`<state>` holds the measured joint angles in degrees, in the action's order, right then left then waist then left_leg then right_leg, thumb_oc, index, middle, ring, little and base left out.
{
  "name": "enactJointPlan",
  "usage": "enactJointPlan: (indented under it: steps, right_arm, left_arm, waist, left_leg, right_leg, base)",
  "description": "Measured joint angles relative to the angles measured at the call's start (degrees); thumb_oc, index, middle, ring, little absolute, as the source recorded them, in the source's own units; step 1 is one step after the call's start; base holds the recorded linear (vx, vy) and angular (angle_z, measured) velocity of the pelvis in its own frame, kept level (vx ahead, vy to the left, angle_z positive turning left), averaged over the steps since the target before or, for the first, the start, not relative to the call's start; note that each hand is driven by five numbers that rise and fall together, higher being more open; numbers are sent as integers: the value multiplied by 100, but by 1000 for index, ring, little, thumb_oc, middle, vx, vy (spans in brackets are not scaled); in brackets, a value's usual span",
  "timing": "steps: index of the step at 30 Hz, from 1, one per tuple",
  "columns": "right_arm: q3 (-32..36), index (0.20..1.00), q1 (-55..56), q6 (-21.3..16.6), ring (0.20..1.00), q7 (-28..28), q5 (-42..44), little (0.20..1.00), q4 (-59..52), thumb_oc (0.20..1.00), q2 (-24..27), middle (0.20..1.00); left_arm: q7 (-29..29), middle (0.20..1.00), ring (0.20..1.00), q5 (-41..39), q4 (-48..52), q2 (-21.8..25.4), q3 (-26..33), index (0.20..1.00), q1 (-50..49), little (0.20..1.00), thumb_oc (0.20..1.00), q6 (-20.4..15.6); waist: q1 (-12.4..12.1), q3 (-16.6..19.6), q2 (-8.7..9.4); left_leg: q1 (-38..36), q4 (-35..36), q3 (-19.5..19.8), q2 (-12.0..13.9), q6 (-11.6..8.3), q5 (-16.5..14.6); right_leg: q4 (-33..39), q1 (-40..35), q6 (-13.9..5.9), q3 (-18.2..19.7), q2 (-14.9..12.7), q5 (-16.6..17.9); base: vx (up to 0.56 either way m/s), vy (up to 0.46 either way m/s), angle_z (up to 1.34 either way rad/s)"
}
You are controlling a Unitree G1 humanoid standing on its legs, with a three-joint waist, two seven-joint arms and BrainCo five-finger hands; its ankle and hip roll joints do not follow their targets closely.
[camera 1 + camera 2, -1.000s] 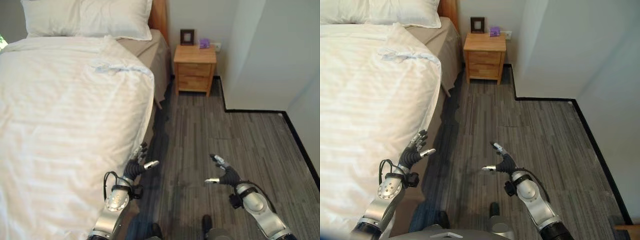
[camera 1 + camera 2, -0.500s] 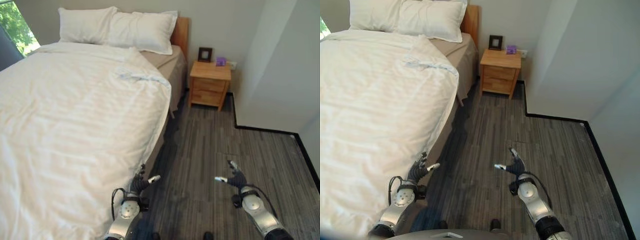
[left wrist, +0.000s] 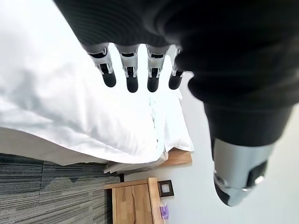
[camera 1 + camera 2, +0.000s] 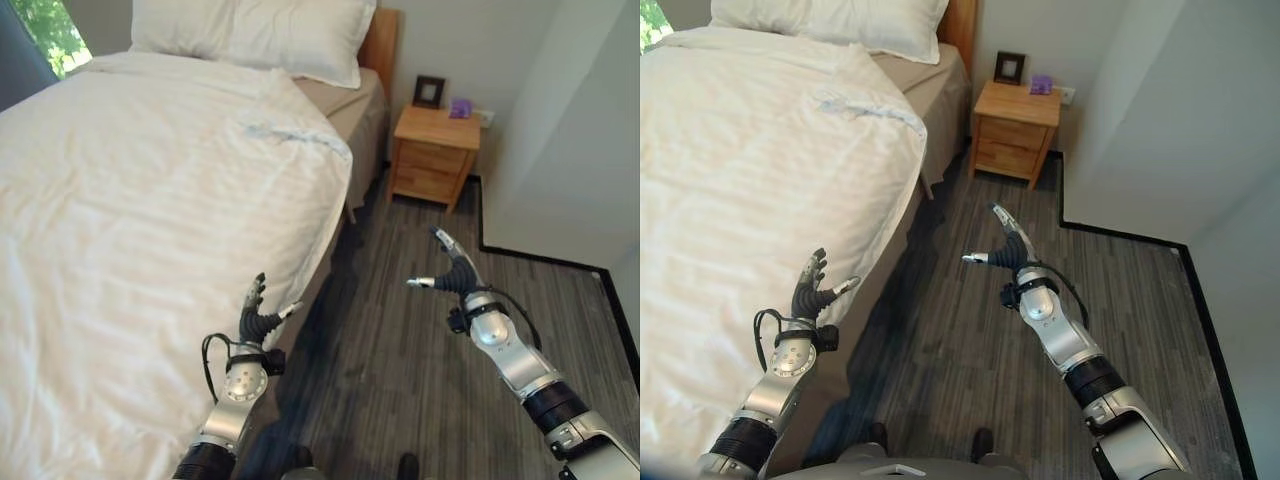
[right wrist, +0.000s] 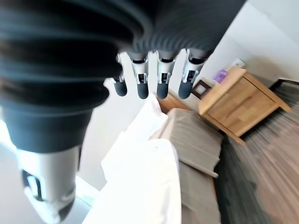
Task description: Making the bed.
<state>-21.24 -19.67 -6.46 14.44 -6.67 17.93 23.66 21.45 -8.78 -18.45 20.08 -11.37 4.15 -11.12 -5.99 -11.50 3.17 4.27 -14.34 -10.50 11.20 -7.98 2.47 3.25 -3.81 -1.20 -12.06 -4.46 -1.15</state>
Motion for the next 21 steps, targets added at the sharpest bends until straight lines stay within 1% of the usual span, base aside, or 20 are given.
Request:
enactJointPlan:
  steps: [1,2,3,4,5,6,7,8,9,11,12,13,14,15,16,17,18,19,20,21]
  right_arm:
    - [83,1000,80,-8,1000,12,0,1000,-11,1000,1,1000]
    - [101,1000,202,11,1000,28,1,1000,-18,1000,11,1000]
    - [44,1000,270,27,1000,27,-2,1000,-21,1000,32,1000]
    - [58,1000,289,28,1000,26,-6,1000,-50,1000,68,1000]
    - [50,1000,301,42,1000,32,-11,1000,-54,1000,115,1000]
    - [46,1000,319,64,1000,29,-12,1000,-37,1000,147,1000]
    - [37,1000,306,81,1000,29,-13,1000,-14,1000,165,1000]
    - [-4,1000,290,86,1000,26,-13,1000,101,1000,197,1000]
    - [-5,1000,294,99,1000,14,-12,1000,135,1000,239,1000]
    - [-4,1000,297,100,1000,4,-11,1000,145,1000,251,1000]
    - [-7,1000,295,97,1000,-1,-11,1000,143,1000,249,1000]
    - [-74,1000,296,94,1000,-2,-11,1000,140,1000,274,1000]
    - [-157,1000,290,94,1000,-6,-17,1000,140,1000,331,1000]
    - [-290,1000,293,101,1000,-39,-18,1000,209,1000,337,1000]
    - [-335,1000,290,96,1000,-100,-26,1000,287,1000,248,1000]
    - [-387,1000,289,104,1000,-94,-24,1000,382,1000,166,1000]
    - [-426,1000,285,102,1000,-114,-26,1000,456,1000,-3,1000]
    - [-411,1000,249,83,1000,-121,-27,1000,462,1000,-156,1000]
    - [-423,1000,118,87,1000,-129,-27,1000,483,1000,-210,1000]
    - [-426,1000,-122,78,1000,-132,-30,1000,431,1000,-241,1000]
  left_arm:
    - [0,1000,1000,-4,-72,-81,-6,1000,1,1000,1000,0]
    - [6,1000,1000,-8,-77,-145,-10,1000,-29,1000,1000,0]
    - [4,1000,1000,-7,-70,-184,-18,1000,-91,1000,1000,-20]
    - [-11,1000,1000,-8,-60,-222,-42,1000,-94,1000,1000,-32]
    - [-38,1000,1000,-7,-64,-247,-83,1000,-99,1000,1000,-38]
    - [-52,1000,1000,-7,-96,-308,-116,1000,-95,1000,1000,-40]
    - [-71,1000,1000,-8,-112,-353,-138,1000,-92,1000,1000,-45]
    - [-156,1000,1000,-8,-214,-394,-191,1000,-76,1000,1000,-53]
    - [-186,1000,1000,-9,-261,-408,-207,1000,-55,1000,1000,-53]
    - [-195,1000,1000,-16,-274,-409,-203,1000,-94,1000,1000,-46]
    - [-197,1000,1000,-18,-275,-413,-203,1000,-124,1000,1000,-46]
    - [-201,1000,1000,-25,-280,-428,-209,1000,-196,1000,1000,-43]
    - [-215,1000,1000,-52,-274,-463,-188,1000,-227,1000,1000,-47]
    - [-247,1000,1000,-190,-208,-479,-122,1000,-254,1000,1000,-41]
    - [-267,1000,1000,-236,-81,-446,-151,1000,-382,1000,1000,-74]
    - [-275,1000,1000,-245,21,-339,-157,1000,-422,1000,1000,-74]
    - [-310,1000,1000,-241,237,-60,-265,1000,-486,1000,1000,-124]
    - [-351,1000,1000,-242,273,113,-293,1000,-557,1000,1000,-126]
    - [-343,1000,1000,-245,179,142,-296,1000,-516,1000,1000,-132]
    - [-383,1000,1000,-296,0,135,-328,1000,-418,1000,1000,-39]
  waist:
    - [-42,-77,-95]
    - [-55,-106,-93]
    - [-93,-113,-49]
    - [-67,-131,-52]
    - [-50,-157,-69]
    - [-57,-160,-64]
    - [-79,-129,-171]
    - [-67,-132,-214]
    - [-78,-112,-357]
    - [-217,-110,-388]
    - [-275,-111,-405]
    - [-345,-80,-522]
    - [-407,-60,-622]
    - [-480,-65,-581]
    - [-650,-76,-561]
    - [-673,-32,-475]
    - [-809,34,-135]
    - [-866,148,189]
    - [-856,130,277]
    - [-652,29,132]
  left_leg:
    - [270,-780,-76,165,-3,16]
    - [502,-1237,-90,240,12,167]
    - [646,-1277,-74,177,-17,161]
    - [688,-1092,-33,22,-27,120]
    - [739,-672,-3,-143,-41,109]
    - [745,-220,-28,-237,-7,135]
    - [720,261,-59,-295,21,163]
    - [636,1129,-150,-288,21,220]
    - [624,1577,-156,-244,30,257]
    - [647,1953,-131,-261,-8,248]
    - [652,1910,-147,-268,-58,211]
    - [527,1912,-82,-331,-206,49]
    - [453,1922,117,-362,-248,88]
    - [538,1637,266,-465,-213,146]
    - [506,1529,94,-413,-125,204]
    - [507,1425,67,-417,-36,155]
    - [459,1362,-39,-599,243,29]
    - [427,1306,-266,-777,633,151]
    - [393,1304,-191,-898,673,92]
    - [200,1435,-60,-946,948,247]
  right_leg:
    - [-98,-66,73,21,29,-80]
    - [-21,-184,140,85,13,-66]
    - [18,-197,181,160,-24,-88]
    - [17,-127,253,182,-118,-76]
    - [123,-97,265,256,-141,-69]
    - [242,-76,265,265,-137,-67]
    - [259,-41,296,285,-121,-40]
    - [268,-21,289,282,-7,-33]
    - [279,-41,291,281,92,-33]
    - [279,-19,274,393,151,-44]
    - [284,-17,232,494,155,-72]
    - [284,-48,129,675,159,-140]
    - [255,-90,59,753,180,-188]
    - [147,-68,-38,993,104,-265]
    - [-764,123,-225,854,95,-596]
    - [-1574,296,-227,898,59,-894]
    - [-2951,531,-392,939,-100,-1422]
    - [-3092,369,-510,943,-252,-1506]
    - [-3330,438,-740,968,-337,-1538]
    - [-3992,654,-1216,974,-400,-1215]
  base:
    - [286,-107,-14]
    - [160,-34,-16]
    - [268,-31,-15]
    - [210,24,-18]
    - [487,65,-18]
    - [387,59,-15]
    - [599,54,-5]
    - [479,3,4]
    - [472,5,4]
    - [242,-8,-28]
    - [749,34,-68]
    - [597,36,-71]
    - [949,26,-80]
    - [563,-13,-77]
    - [555,-9,-59]
    - [360,19,-36]
    - [417,97,-2]
    - [605,135,-5]
    - [627,161,15]
    - [485,120,36]
